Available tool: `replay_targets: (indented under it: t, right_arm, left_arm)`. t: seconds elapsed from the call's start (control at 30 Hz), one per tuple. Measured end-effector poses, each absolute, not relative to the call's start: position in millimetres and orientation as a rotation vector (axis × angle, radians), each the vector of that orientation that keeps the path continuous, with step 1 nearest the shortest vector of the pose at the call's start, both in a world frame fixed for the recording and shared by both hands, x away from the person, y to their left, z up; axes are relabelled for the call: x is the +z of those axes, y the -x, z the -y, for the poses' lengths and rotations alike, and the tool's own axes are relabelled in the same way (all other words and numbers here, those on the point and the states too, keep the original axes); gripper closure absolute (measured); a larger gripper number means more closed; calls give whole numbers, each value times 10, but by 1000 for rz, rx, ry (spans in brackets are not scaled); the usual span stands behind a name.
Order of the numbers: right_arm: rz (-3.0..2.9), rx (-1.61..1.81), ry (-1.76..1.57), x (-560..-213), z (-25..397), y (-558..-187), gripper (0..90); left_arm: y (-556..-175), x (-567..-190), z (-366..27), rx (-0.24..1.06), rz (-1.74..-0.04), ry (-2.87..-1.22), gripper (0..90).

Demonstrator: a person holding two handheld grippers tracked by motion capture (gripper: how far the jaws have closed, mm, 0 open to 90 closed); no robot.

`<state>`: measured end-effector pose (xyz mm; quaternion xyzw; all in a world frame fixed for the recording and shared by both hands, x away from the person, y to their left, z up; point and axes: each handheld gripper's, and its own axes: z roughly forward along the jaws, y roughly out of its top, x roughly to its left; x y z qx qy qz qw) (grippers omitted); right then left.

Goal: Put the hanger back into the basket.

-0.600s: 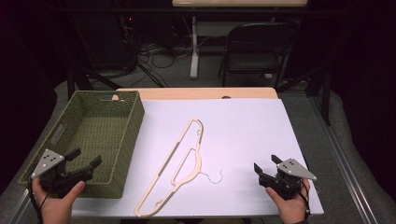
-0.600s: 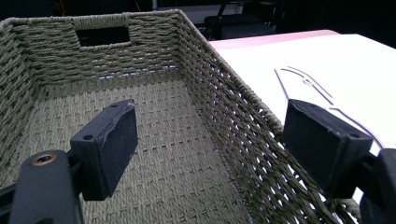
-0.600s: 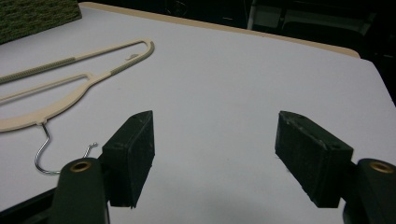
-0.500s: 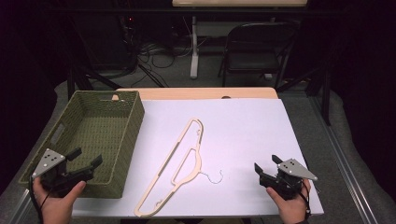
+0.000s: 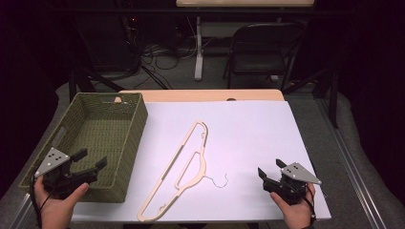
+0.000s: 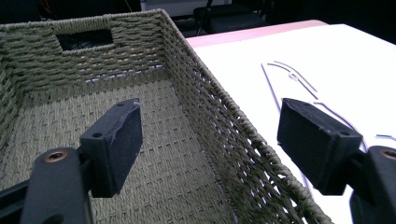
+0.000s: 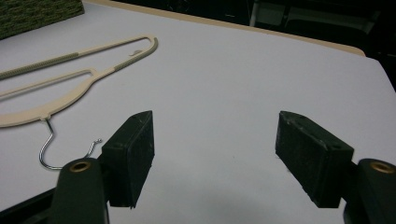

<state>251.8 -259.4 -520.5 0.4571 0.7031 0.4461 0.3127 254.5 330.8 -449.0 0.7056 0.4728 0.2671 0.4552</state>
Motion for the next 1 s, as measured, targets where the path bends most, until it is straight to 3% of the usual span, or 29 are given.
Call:
replay_targets:
  t: [1.0]
  right_arm:
    - [-1981,1102,-1156,-5146,2463,-2614,279]
  left_arm:
    - [-2592,-4476,-3208,596,-1173,-1799,257]
